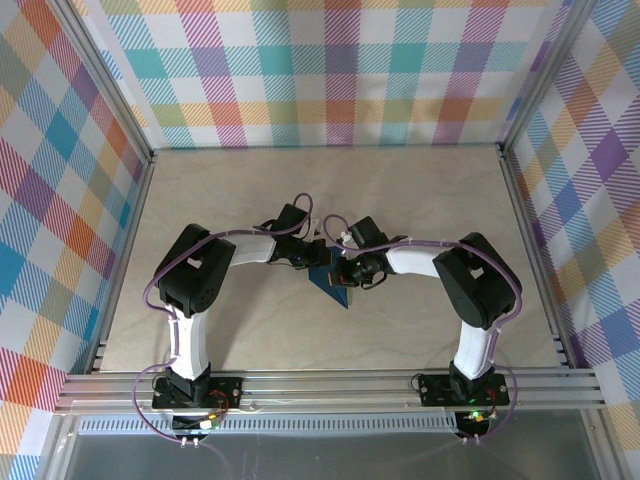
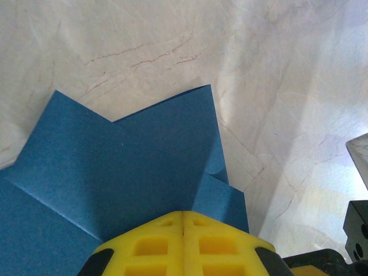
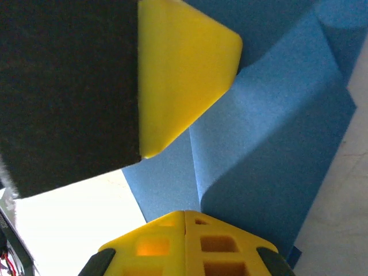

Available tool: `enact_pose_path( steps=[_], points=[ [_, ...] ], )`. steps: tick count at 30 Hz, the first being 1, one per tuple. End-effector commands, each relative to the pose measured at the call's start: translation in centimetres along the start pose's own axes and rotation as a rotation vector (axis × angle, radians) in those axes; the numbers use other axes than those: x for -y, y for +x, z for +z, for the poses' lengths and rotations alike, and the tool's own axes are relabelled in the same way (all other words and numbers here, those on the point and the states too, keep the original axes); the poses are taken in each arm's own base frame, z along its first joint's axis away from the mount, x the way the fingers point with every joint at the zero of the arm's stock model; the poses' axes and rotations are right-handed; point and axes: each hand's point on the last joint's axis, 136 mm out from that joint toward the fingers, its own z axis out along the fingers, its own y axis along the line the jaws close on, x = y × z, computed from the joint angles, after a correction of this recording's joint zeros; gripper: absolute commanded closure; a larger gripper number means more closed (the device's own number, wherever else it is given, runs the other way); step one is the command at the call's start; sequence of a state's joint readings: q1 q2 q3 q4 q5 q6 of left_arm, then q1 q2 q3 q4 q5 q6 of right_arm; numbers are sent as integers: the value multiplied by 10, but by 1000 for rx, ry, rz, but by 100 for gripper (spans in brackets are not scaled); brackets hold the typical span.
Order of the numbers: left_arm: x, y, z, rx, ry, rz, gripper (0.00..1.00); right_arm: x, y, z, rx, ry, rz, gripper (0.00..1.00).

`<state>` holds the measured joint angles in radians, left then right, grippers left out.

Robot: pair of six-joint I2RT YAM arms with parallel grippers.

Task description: Fold a paper plane with a square sheet of paper (fold left side to right side)

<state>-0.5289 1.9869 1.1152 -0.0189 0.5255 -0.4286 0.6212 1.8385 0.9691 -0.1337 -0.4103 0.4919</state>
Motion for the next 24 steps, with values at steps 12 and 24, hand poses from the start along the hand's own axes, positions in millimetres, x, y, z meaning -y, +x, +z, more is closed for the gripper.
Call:
enact_pose_path(
  steps=[12, 24],
  points=[
    [-45, 22, 9, -50, -156, -52, 100, 32, 59, -7, -152, 127, 46, 100],
    [-50, 20, 7, -50, -169, -59, 100, 44, 86, -16, -199, 170, 76, 100]
  ],
)
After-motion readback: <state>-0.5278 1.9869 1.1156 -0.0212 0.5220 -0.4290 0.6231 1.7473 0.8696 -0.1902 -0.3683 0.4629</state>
